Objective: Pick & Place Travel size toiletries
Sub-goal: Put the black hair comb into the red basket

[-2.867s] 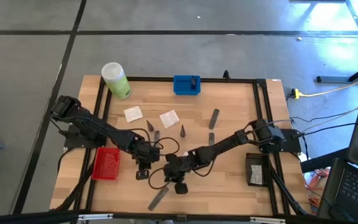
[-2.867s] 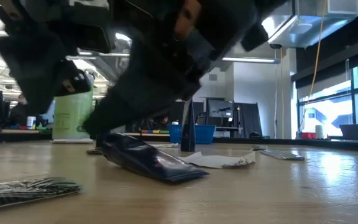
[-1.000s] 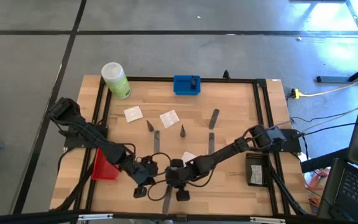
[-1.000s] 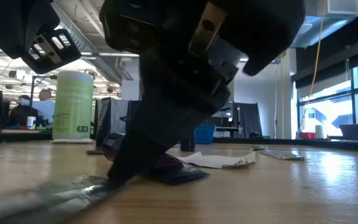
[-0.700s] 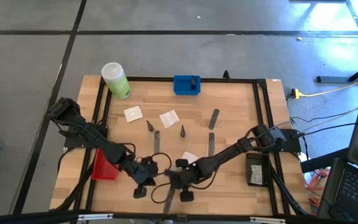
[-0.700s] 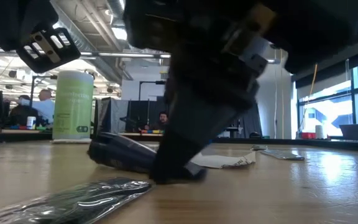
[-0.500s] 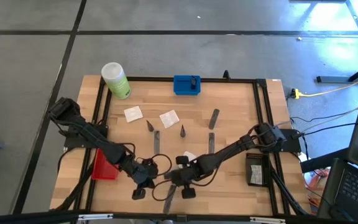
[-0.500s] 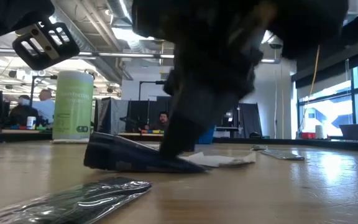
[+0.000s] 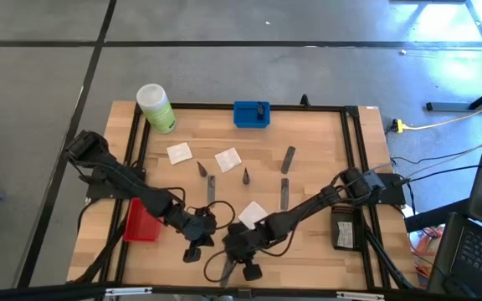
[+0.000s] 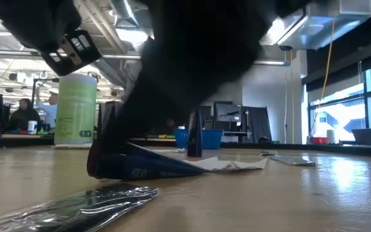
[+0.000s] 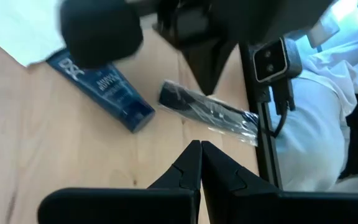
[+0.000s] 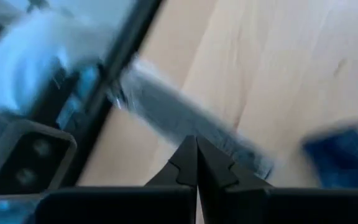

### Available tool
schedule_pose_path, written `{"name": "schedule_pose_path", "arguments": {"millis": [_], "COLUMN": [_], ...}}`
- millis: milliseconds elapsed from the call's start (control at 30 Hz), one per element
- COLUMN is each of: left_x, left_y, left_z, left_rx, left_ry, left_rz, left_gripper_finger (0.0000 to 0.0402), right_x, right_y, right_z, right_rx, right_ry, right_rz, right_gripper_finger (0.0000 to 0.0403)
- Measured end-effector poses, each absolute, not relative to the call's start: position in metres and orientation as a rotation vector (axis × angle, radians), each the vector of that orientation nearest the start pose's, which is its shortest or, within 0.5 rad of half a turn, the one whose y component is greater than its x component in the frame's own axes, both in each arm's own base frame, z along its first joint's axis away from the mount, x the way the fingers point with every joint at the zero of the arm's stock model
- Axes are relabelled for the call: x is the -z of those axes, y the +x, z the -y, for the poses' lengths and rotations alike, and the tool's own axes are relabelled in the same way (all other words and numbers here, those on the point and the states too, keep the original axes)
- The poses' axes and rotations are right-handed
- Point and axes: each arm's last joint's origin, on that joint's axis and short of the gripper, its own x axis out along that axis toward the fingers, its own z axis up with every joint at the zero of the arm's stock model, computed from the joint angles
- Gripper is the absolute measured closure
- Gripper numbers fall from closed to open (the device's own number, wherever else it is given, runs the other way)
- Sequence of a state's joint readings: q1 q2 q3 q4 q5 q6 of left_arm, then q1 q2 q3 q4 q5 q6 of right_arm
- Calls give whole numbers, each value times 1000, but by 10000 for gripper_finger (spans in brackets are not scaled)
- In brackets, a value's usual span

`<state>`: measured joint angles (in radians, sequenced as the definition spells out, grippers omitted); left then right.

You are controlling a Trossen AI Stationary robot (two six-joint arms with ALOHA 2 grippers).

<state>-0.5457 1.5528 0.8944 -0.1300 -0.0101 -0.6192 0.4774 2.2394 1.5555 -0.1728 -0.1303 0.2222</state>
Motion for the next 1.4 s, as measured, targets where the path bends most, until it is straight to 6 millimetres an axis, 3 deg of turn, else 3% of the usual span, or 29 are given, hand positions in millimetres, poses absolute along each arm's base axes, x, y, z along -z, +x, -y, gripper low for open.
{"name": "schedule_pose_path", "arguments": {"millis": [200,733,967,1200,1400], "left_x": [-196,-196,-196,-196,-195], "left_y": [272,272,272,271,271], "left_z": [156,157,158,158,160], "left_rx": [235,238,236,228,199], "left_ry": [-351,-354,-400,-417,-449], "left_rz": [-882,-883,-898,-902,-905], "left_gripper_finger": [400,400,400,400,400], "right_x": [-113,-110,-113,-114,-137], "right_y": [424,410,414,425,417], "right_z": [-219,-204,-185,-161,-157], "right_rx": [-448,-96,63,108,133], "right_ry": [86,91,81,88,-3], "right_rz": [-932,-1118,-1094,-1074,-1055], "right_gripper_finger": [403,403,403,403,403]}}
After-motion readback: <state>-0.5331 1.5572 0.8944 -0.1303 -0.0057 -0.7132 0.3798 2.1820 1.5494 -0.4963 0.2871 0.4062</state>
